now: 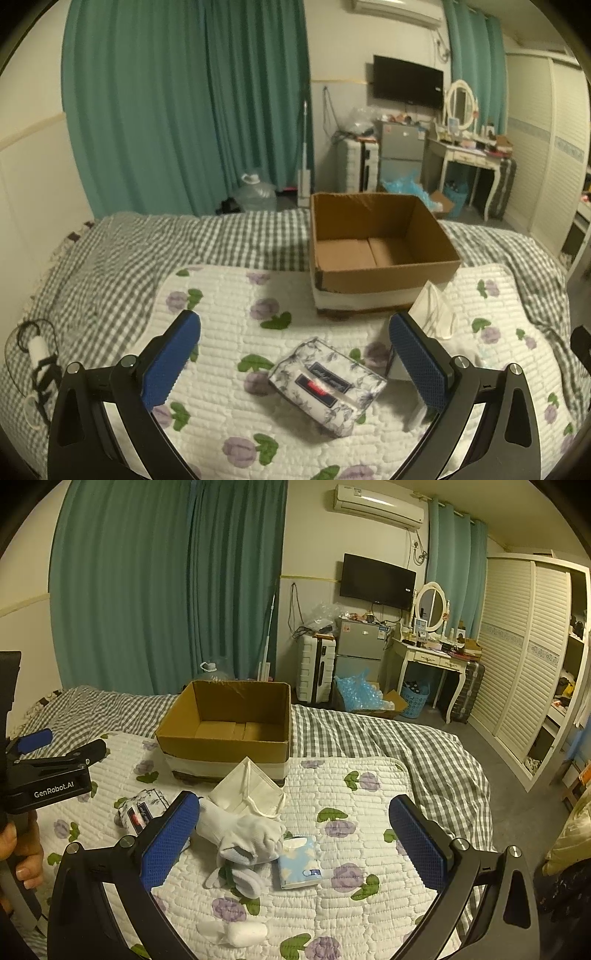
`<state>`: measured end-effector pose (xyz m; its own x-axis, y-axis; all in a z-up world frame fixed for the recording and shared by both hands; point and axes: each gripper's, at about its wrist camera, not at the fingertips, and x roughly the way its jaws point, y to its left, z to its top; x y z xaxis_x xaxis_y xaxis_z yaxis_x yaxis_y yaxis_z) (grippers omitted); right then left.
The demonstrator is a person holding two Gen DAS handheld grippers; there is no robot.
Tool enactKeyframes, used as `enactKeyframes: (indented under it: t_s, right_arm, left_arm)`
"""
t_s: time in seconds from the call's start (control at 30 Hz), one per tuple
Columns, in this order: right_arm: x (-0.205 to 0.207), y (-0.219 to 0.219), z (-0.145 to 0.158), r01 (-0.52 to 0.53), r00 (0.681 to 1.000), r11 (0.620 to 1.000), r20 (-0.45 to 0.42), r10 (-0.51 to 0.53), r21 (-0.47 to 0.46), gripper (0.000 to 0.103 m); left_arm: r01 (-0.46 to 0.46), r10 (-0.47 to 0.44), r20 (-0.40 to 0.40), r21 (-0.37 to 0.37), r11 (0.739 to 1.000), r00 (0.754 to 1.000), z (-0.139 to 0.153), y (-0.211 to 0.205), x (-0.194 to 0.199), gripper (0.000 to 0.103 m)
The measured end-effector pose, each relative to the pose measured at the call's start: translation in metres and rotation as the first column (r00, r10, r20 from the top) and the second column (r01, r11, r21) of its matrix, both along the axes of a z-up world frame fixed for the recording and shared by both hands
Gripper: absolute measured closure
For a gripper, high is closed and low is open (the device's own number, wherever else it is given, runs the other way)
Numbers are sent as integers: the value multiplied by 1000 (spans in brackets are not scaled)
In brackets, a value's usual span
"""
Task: Organize soft objects
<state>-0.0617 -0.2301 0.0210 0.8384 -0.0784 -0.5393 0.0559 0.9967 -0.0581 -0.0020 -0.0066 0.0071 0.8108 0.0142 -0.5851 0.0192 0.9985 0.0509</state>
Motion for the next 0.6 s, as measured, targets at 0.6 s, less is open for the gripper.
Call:
enactKeyframes:
  t_s: [0.6]
  right_arm:
    - [-3,-2,0,0,1000,1000,11,0,-1,0]
  left_arm:
    - [1,-2,25,26,1000,1000,4,-7,-1,0]
